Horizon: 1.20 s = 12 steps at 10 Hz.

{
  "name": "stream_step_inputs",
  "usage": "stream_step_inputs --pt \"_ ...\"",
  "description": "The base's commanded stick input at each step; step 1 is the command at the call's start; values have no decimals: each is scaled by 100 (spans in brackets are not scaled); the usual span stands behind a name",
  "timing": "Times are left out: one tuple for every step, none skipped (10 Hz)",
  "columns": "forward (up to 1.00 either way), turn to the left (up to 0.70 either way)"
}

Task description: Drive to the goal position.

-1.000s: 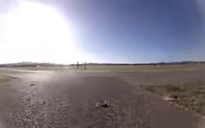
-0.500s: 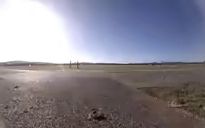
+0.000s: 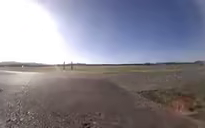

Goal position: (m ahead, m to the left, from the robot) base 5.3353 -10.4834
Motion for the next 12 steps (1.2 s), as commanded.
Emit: stream_step_inputs --pt "70 0" --pt "70 0" --pt "70 0" --pt "70 0" --pt "70 0" --pt "70 0" --pt "70 0" --pt "70 0" --pt "70 0" --pt "70 -35" --pt "70 -35" --pt "70 -35"
